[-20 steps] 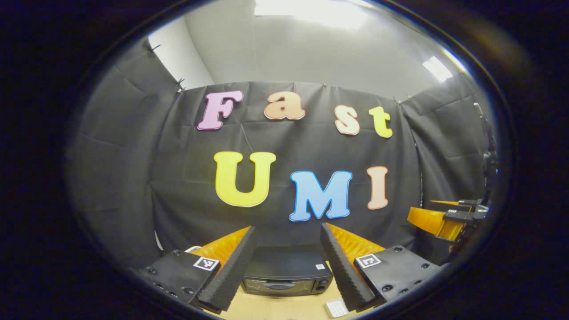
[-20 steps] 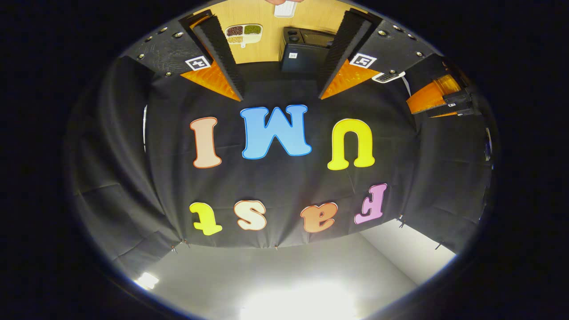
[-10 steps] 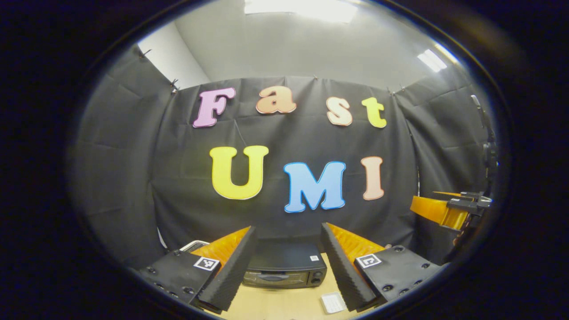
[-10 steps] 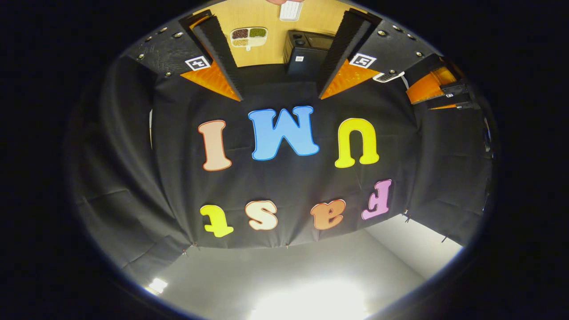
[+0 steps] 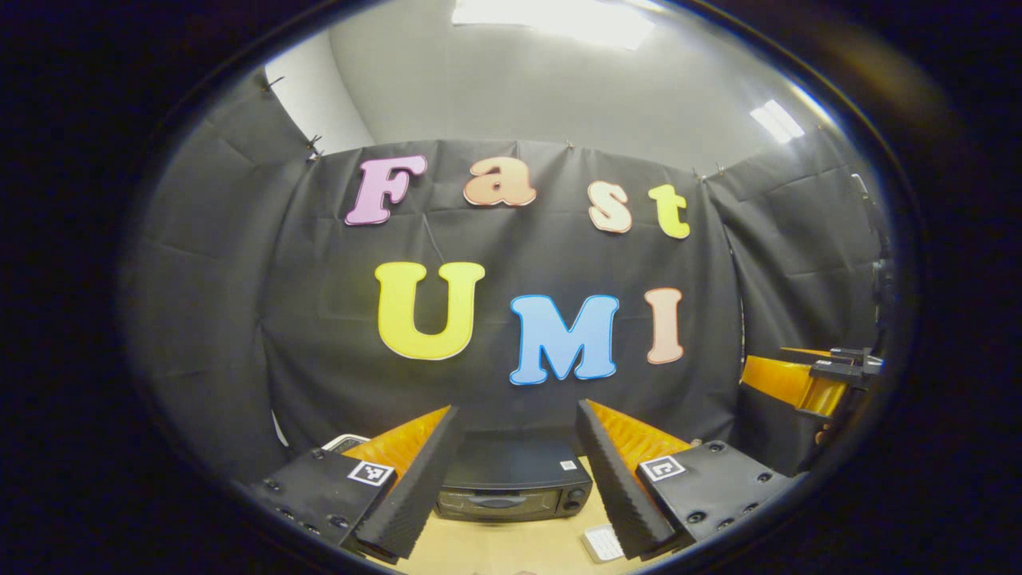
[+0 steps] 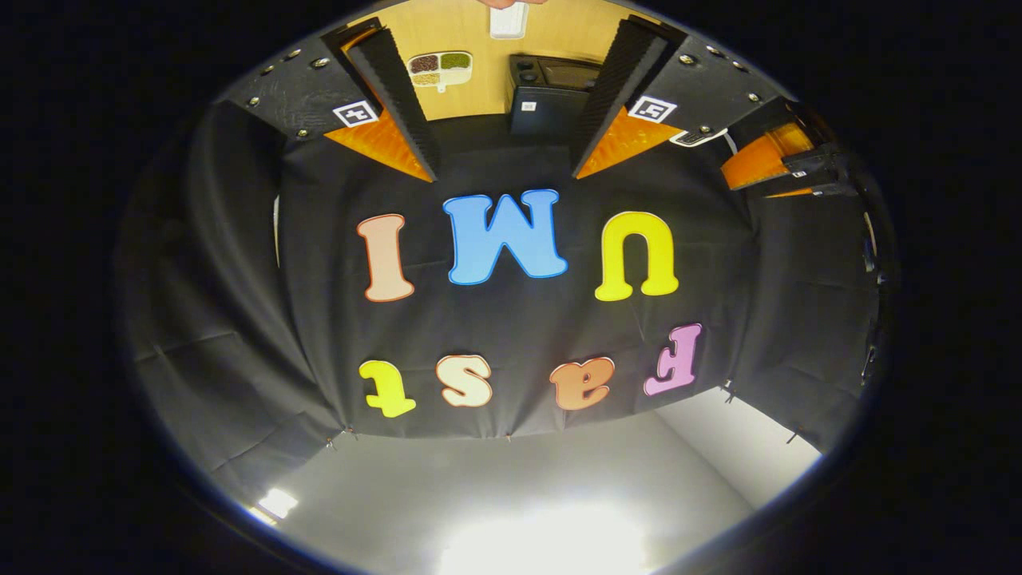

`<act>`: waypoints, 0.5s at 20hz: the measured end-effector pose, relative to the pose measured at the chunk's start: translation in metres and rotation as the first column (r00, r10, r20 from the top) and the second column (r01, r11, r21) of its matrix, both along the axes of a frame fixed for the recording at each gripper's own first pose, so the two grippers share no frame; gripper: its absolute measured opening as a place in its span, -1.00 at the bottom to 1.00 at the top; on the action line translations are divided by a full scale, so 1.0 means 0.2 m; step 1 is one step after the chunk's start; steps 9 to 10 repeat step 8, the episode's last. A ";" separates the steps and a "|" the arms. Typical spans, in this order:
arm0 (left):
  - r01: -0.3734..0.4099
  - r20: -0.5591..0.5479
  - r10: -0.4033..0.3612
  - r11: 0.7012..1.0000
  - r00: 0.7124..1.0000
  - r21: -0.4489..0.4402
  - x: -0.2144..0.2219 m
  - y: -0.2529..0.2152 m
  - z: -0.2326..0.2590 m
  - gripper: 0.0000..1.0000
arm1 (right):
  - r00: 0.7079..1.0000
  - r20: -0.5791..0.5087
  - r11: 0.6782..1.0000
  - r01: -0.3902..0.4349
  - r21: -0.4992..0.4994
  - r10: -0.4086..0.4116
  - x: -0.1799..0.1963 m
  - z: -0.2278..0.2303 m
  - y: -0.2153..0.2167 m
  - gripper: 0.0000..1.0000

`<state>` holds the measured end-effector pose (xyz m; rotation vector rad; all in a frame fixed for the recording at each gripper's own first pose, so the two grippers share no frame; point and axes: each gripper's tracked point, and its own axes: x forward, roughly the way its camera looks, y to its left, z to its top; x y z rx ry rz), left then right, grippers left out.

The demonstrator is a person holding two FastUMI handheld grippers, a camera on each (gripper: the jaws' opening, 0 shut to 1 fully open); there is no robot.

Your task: Open the electric oven with the left hand, put the food in, and close the electric oven.

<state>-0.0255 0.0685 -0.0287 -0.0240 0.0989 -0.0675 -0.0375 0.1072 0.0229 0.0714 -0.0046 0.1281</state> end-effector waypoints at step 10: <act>0.070 0.004 -0.070 0.996 0.998 -0.051 0.02 -0.16 -0.08 1.00 | 0.993 -0.008 0.993 0.116 0.011 -0.116 -0.06 -0.06 -0.27 0.96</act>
